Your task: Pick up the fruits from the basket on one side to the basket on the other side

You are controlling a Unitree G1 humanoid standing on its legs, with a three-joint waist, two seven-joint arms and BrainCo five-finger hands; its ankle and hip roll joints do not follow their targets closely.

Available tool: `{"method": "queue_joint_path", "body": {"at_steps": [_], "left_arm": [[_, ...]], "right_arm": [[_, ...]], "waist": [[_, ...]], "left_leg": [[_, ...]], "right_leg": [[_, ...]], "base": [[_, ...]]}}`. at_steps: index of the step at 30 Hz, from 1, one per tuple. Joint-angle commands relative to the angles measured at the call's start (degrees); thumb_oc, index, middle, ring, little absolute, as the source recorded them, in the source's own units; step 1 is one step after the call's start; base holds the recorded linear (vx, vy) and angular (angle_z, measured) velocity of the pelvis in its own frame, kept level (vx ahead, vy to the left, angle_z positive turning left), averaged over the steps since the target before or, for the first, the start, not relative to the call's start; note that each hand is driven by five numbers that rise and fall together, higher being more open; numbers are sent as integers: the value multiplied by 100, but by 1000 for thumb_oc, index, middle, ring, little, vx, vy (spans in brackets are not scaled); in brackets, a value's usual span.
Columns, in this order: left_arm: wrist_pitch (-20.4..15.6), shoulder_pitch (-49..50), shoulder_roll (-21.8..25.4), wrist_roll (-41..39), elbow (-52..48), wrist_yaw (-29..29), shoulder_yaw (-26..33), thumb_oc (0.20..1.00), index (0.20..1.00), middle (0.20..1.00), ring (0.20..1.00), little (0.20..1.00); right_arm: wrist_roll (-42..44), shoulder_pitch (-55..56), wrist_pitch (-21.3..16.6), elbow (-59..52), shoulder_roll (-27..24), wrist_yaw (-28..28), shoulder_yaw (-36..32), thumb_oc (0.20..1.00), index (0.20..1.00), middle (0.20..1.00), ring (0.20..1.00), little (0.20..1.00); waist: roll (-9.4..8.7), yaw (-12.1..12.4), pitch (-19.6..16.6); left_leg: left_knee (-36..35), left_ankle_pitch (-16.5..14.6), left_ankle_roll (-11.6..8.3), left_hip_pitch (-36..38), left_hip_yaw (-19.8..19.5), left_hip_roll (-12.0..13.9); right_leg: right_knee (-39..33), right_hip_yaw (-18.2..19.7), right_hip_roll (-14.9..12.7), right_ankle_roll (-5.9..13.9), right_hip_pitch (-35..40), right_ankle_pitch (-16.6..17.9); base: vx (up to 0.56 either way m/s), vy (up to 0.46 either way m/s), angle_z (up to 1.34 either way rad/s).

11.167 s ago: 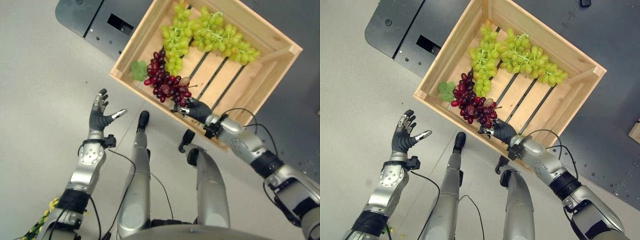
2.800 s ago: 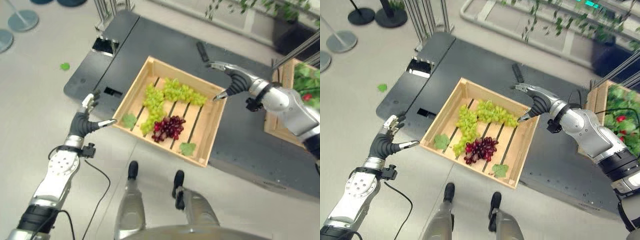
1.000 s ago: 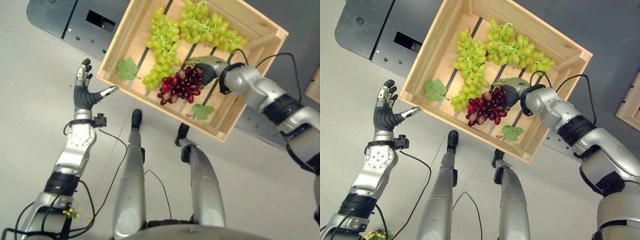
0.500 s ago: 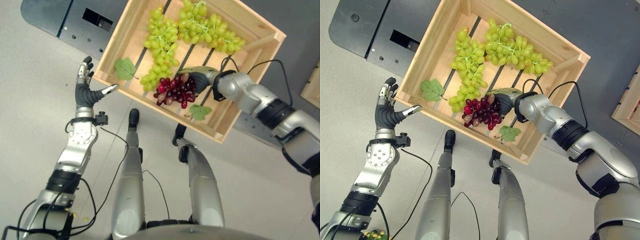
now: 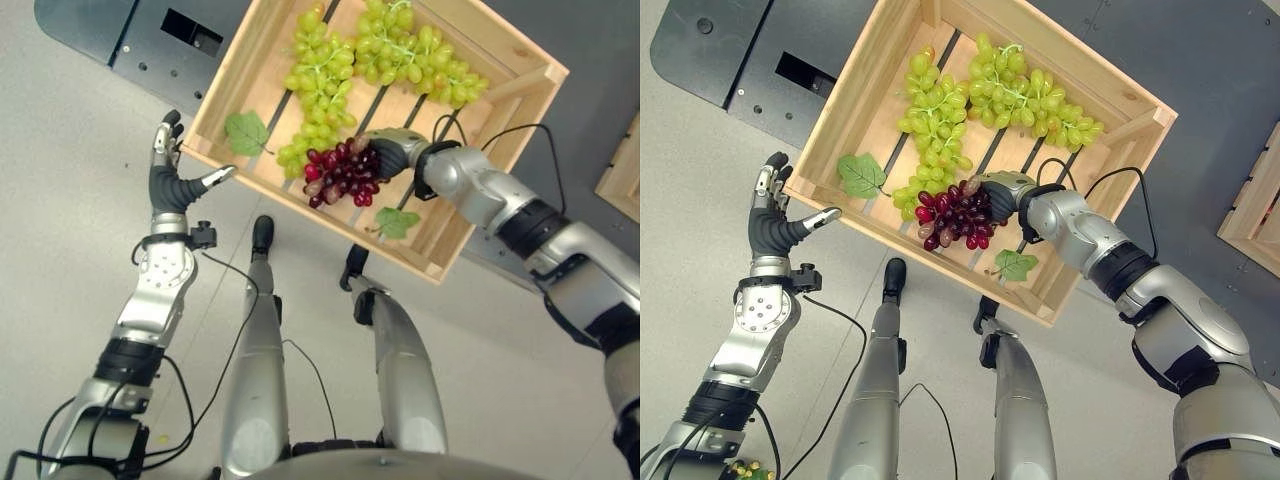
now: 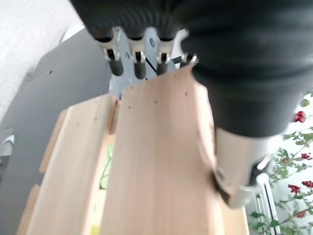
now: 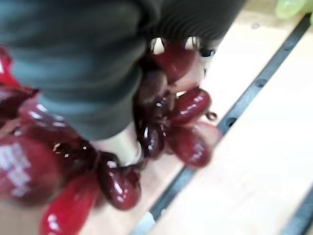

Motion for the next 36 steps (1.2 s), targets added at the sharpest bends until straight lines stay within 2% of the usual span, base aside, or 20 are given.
{"method": "queue_joint_path", "body": {"at_steps": [1, 9, 11, 12, 13, 17, 21, 24, 31, 32, 36], "left_arm": [[-109, -31, -10, 319, -301, 98, 186, 1000, 1000, 1000, 1000, 1000], [-115, 9, -55, 331, -326, 91, 190, 1000, 1000, 1000, 1000, 1000], [-124, 22, -61, 313, -340, 60, 199, 1000, 1000, 1000, 1000, 1000], [-136, 21, -86, 265, -338, 19, 174, 1000, 1000, 1000, 1000, 1000], [-135, -6, -79, 264, -338, 19, 174, 1000, 1000, 1000, 1000, 1000], [-167, 21, -101, 149, -281, -101, 117, 1000, 1000, 1000, 1000, 1000], [-238, 13, -54, 115, -265, -243, 26, 1000, 1000, 1000, 1000, 1000], [-265, 135, -18, 114, -283, -320, 48, 1000, 1000, 1000, 1000, 1000], [-253, 440, 54, 90, -277, -520, 168, 1000, 1000, 1000, 1000, 1000], [-251, 429, 57, 90, -280, -520, 166, 1000, 1000, 1000, 1000, 1000], [-219, 847, 105, 77, -405, -798, 360, 1000, 1000, 1000, 1000, 1000]], "right_arm": [[-65, 271, -154, 49, 326, 62, 268, 200, 200, 200, 200, 200], [327, 430, -112, -55, 351, 39, 86, 200, 200, 200, 200, 200], [795, 539, -85, -38, 401, 28, -81, 200, 200, 200, 200, 200], [1630, 698, -69, 0, 521, 75, -306, 200, 200, 200, 200, 200], [1639, 676, -67, -2, 510, 77, -316, 200, 200, 200, 200, 200], [3491, 961, -64, -14, 658, 164, -655, 200, 200, 200, 200, 200], [5409, 1234, -133, -524, 483, 367, -884, 200, 200, 200, 200, 200], [6275, 1450, -251, -1002, 227, 439, -1080, 200, 200, 200, 200, 200], [7370, 2030, -472, -1832, -81, 456, -1852, 200, 200, 200, 200, 200], [7369, 2029, -469, -1839, -86, 455, -1864, 200, 200, 200, 200, 200], [7576, 2371, -534, -2173, -232, 399, -2368, 200, 200, 200, 200, 200]], "waist": [[-181, 25, -61], [-176, 5, -61], [-172, 9, -61], [-155, 14, -61], [-157, 17, -61], [-140, 43, -61], [-148, 74, -61], [-150, 96, -61], [-45, 175, -61], [-42, 177, -61], [61, 201, -62]], "left_leg": [[127, -746, 317, 525, 64, -64], [122, -794, 324, 599, 85, -62], [122, -791, 329, 608, 86, -70], [136, -787, 332, 615, 84, -82], [132, -746, 333, 569, 81, -85], [168, -776, 320, 658, 82, -102], [192, -782, 303, 786, 88, -119], [190, -788, 289, 956, 120, -137], [-80, -716, 271, 1676, 152, -143], [-94, -681, 272, 1657, 146, -143], [-253, -693, 262, 2368, 200, -177]], "right_leg": [[-398, 7, -126, 538, -1, 333], [-408, 38, -133, 553, 56, 302], [-402, 32, -137, 549, 61, 305], [-392, 32, -145, 545, 72, 310], [-416, 30, -144, 539, 36, 358], [-359, 36, -158, 536, 127, 312], [-366, 38, -176, 546, 255, 340], [-402, 38, -195, 562, 442, 373], [-646, -2, -236, 609, 1208, 465], [-679, -9, -234, 607, 1200, 506], [-917, -55, -265, 627, 1982, 518]], "base": [[-14, 31, 1], [0, 0, 0], [0, 0, 0], [0, 0, 0], [0, 0, 0], [0, 0, 0], [0, 0, 0], [0, 0, 0], [-2, 11, -2], [0, 0, 0], [11, 11, 3]]}}
